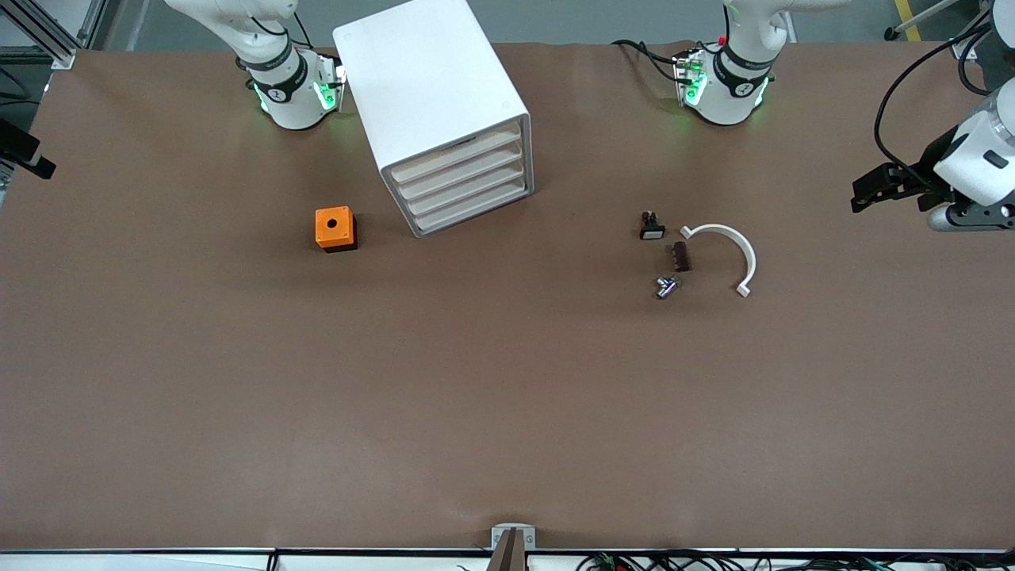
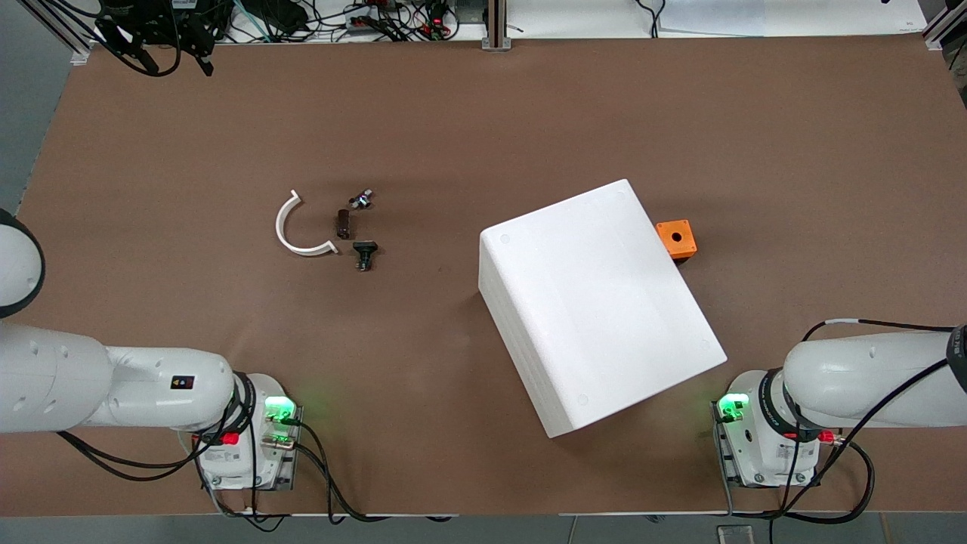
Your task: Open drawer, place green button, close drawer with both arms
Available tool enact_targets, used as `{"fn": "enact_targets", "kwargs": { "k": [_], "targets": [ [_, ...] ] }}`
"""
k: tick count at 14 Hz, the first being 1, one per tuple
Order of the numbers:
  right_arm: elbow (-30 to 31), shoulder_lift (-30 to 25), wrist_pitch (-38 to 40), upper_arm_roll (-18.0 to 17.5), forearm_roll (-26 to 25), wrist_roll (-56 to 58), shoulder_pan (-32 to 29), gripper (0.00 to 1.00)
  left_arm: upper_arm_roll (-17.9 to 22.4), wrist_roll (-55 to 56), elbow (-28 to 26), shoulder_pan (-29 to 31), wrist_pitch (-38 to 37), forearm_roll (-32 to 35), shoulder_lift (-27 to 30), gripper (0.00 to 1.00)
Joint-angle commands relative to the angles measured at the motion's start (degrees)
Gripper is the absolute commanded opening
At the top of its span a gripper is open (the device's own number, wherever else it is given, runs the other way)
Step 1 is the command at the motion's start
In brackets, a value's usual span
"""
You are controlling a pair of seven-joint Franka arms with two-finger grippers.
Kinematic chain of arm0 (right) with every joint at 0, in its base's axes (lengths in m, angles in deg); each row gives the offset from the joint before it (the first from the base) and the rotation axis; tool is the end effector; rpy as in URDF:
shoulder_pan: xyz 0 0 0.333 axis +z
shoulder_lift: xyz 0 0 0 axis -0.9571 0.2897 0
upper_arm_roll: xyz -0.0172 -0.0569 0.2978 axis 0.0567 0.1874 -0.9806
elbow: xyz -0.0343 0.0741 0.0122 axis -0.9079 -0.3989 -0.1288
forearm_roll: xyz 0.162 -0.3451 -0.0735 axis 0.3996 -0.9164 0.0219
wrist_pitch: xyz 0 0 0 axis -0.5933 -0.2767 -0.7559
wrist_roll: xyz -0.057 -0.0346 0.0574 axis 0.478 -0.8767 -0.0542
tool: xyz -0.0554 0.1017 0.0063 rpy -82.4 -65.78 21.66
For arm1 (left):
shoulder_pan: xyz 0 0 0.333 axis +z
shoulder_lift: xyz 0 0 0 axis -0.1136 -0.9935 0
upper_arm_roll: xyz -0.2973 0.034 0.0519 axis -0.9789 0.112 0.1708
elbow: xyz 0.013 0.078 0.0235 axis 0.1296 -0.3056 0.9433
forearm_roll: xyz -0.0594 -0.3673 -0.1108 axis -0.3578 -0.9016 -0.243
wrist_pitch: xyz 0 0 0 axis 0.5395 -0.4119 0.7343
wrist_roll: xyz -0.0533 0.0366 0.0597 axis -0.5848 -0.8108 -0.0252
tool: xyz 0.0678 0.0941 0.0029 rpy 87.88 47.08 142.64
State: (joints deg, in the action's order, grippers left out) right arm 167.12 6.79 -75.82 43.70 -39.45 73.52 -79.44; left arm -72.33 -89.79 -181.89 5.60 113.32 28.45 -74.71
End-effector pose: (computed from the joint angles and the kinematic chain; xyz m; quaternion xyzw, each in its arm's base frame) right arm 0.5063 -0.0750 0.6581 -0.9972 0.0721 -0.0021 0.0213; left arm 0.5205 0.0019 0.5474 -0.9994 0.0012 0.0345 0.0091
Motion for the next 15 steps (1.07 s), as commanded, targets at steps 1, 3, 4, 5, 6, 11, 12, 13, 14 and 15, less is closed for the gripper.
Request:
{"fn": "enact_targets", "kwargs": {
  "k": [1, 3, 4, 5, 6, 11, 12, 13, 14, 15],
  "targets": [
    [1.21, -1.39, -0.39, -0.3, 0.01, -0.29, -0.14, 1.0, -1.85, -0.83, -1.06, 1.89, 1.15, -0.7, 1.31, 1.0],
    [1.21, -1.39, -0.39, -0.3, 0.01, -0.29, -0.22, 1.0, -2.28, -0.83, -1.06, 2.85, 1.85, -0.79, 1.31, 1.0],
    [1.21, -1.39, -0.39, -0.3, 0.01, -0.2, -0.22, 1.0, -3.33, -0.83, -1.06, 3.73, 1.94, -0.96, 1.31, 1.0],
    [1.21, -1.39, -0.39, -0.39, -0.07, -0.2, -0.14, 1.0, -4.3, -0.83, -0.97, 4.43, 2.03, -1.22, 1.23, 1.0],
    [1.21, -1.39, -0.39, -0.39, -0.33, -0.2, -0.14, 1.0, -4.31, -0.83, -0.62, 4.44, 2.29, -1.22, 1.14, 1.0],
    [1.21, -1.39, -0.66, -0.39, -2.27, -0.2, 1.01, 1.0, -4.22, -0.74, 1.92, 3.65, 2.2, -1.31, 0.53, 1.0],
    [1.3, -1.47, -0.57, -0.39, -2.27, -0.2, 1.01, 1.0, -4.05, -0.74, 2.63, 3.56, 2.03, -1.31, 0.52, 1.0],
    [1.3, -1.47, -0.66, -0.39, -2.27, -0.2, 0.92, 1.0, -3.87, -0.31, 3.42, 3.21, 1.85, -1.23, 0.44, 1.0],
    [1.3, -1.47, -0.74, -0.39, -2.27, -0.2, 0.92, 1.0, -3.87, -0.39, 4.03, 3.3, 1.77, -1.22, 0.43, 1.0],
    [1.3, -1.47, -0.74, -0.39, -2.27, -0.2, 0.92, 1.0, -3.78, -0.48, 4.82, 3.56, 1.76, -1.22, 0.52, 1.0]
  ]
}}
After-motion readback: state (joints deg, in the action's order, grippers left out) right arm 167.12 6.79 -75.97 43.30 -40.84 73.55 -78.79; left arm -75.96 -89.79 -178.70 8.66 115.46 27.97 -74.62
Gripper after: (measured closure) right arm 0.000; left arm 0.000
